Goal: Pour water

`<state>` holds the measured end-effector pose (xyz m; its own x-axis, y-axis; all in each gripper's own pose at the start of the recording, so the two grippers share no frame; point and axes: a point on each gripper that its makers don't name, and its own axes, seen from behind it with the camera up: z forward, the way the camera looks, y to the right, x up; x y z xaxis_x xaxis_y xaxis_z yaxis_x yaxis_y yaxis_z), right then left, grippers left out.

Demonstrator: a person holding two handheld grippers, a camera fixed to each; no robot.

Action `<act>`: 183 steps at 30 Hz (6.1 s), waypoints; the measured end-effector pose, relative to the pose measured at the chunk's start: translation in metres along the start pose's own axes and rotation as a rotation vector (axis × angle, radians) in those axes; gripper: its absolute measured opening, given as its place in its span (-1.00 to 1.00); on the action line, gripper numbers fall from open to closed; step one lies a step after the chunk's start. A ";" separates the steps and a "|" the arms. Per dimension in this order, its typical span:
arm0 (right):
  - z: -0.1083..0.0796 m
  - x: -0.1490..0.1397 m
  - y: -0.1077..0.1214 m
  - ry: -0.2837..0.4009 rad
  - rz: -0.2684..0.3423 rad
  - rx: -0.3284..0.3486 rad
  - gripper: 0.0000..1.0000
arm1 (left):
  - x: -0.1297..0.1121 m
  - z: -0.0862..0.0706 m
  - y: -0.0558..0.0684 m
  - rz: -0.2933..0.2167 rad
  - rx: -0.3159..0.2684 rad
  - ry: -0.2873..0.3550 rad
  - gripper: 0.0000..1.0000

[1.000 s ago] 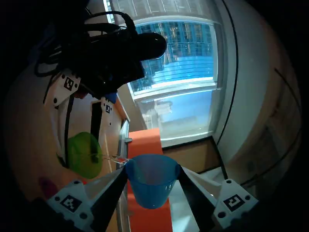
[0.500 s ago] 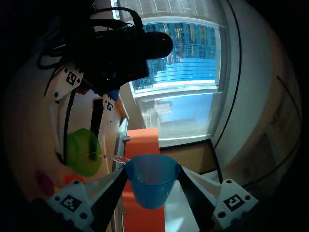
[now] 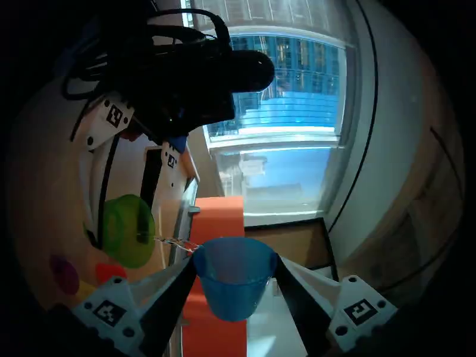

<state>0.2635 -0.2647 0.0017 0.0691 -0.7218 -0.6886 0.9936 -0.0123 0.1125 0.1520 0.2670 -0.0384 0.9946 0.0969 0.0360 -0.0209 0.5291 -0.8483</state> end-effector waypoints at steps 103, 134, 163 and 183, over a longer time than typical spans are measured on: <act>-0.033 -0.013 -0.029 0.081 1.330 0.023 0.82 | -0.004 -0.030 -0.039 -0.008 0.112 0.002 0.73; -0.035 -0.016 -0.068 0.040 1.351 0.065 0.83 | -0.030 -0.062 -0.070 -0.015 0.219 -0.045 0.73; -0.022 -0.005 -0.121 0.010 1.368 0.168 0.83 | -0.076 -0.073 -0.081 -0.031 0.245 -0.145 0.74; -0.004 0.008 -0.212 -0.084 1.298 0.354 0.83 | -0.150 -0.071 -0.081 -0.041 0.240 -0.305 0.73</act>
<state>0.0537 -0.2647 -0.0303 0.9164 -0.3877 0.0998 0.1377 0.5393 0.8308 0.0112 0.1499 -0.0125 0.9202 0.2988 0.2529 -0.0410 0.7160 -0.6969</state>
